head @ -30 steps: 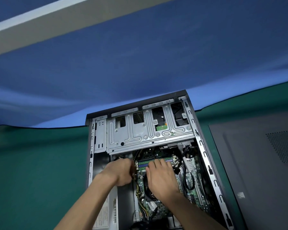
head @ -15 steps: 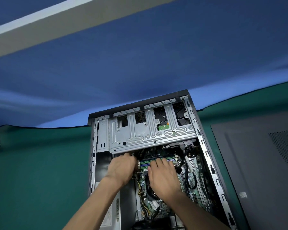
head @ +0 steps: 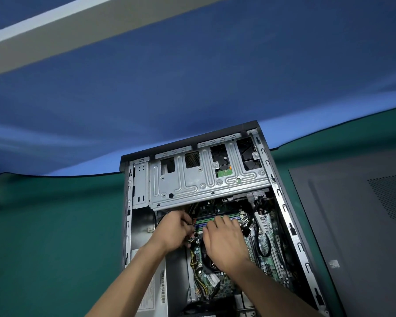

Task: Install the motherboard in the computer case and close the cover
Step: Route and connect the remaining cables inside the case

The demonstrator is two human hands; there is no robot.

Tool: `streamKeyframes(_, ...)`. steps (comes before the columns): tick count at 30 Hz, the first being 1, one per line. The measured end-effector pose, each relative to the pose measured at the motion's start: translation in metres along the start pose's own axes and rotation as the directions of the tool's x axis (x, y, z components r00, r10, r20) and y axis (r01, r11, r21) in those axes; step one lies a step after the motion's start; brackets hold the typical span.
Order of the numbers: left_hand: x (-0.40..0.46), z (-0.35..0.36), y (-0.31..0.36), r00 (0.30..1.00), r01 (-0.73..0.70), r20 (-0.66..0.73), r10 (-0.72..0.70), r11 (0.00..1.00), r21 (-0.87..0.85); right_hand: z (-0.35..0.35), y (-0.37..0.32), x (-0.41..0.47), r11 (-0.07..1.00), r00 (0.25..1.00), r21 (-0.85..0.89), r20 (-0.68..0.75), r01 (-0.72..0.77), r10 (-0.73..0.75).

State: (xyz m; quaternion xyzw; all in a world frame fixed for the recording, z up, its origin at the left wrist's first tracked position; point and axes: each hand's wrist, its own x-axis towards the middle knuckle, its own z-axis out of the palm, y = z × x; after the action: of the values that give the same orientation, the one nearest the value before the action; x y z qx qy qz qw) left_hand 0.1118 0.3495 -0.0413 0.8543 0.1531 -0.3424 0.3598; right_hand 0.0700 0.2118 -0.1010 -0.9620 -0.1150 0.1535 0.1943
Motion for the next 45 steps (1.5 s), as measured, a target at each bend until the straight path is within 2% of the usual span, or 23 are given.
streamKeyframes(3, 0.005, 0.001, -0.001, 0.999, 0.053, -0.004, -0.053, 0.997, 0.047, 0.0, 0.0, 0.0, 1.0, 1.0, 0.015, 0.003, 0.0, 0.0)
streamKeyframes(7, 0.015, 0.001, 0.002, 0.978, 0.207, -0.032, -0.208, 0.978, -0.015, 0.002, 0.0, 0.0, 0.999, 1.0, 0.032, -0.013, 0.001, -0.001)
streamKeyframes(8, 0.019, 0.001, 0.003, 0.968, 0.249, -0.002, -0.249, 0.968, 0.008, 0.002, 0.001, 0.0, 1.0, 1.0, 0.03, -0.021, 0.005, -0.004)
streamKeyframes(12, 0.032, 0.002, 0.005, 0.932, 0.314, 0.09, -0.351, 0.906, 0.283, 0.0, 0.0, 0.001, 1.0, 0.994, 0.006, -0.109, 0.007, -0.007)
streamKeyframes(16, 0.037, -0.004, 0.002, 0.884, 0.363, 0.173, -0.434, 0.871, 0.33, 0.003, -0.002, 0.0, 0.998, 0.973, -0.059, -0.23, -0.012, -0.002)
streamKeyframes(20, 0.042, -0.009, -0.005, 0.882, 0.296, 0.211, -0.422, 0.843, 0.45, 0.006, -0.002, 0.002, 0.998, 0.954, -0.068, -0.3, -0.017, -0.004)
streamKeyframes(24, 0.045, -0.009, -0.01, 0.872, 0.311, 0.241, -0.425, 0.863, 0.399, 0.009, -0.003, 0.002, 0.999, 0.943, -0.051, -0.334, -0.016, -0.002)
streamKeyframes(29, 0.052, -0.008, -0.018, 0.854, 0.234, 0.301, -0.423, 0.831, 0.505, 0.007, -0.004, 0.0, 0.998, 0.948, -0.05, -0.319, -0.025, 0.008)
streamKeyframes(38, 0.057, -0.007, -0.02, 0.825, 0.167, 0.373, -0.424, 0.814, 0.556, 0.005, -0.005, 0.0, 0.995, 0.958, -0.094, -0.288, -0.035, 0.007)
streamKeyframes(43, 0.053, -0.007, -0.019, 0.853, 0.173, 0.365, -0.374, 0.862, 0.477, 0.007, -0.006, 0.001, 0.995, 0.954, -0.093, -0.299, -0.035, 0.006)
streamKeyframes(45, 0.052, -0.007, -0.021, 0.877, 0.222, 0.327, -0.352, 0.9, 0.374, 0.007, -0.005, 0.002, 0.995, 0.952, -0.095, -0.305, -0.034, 0.004)
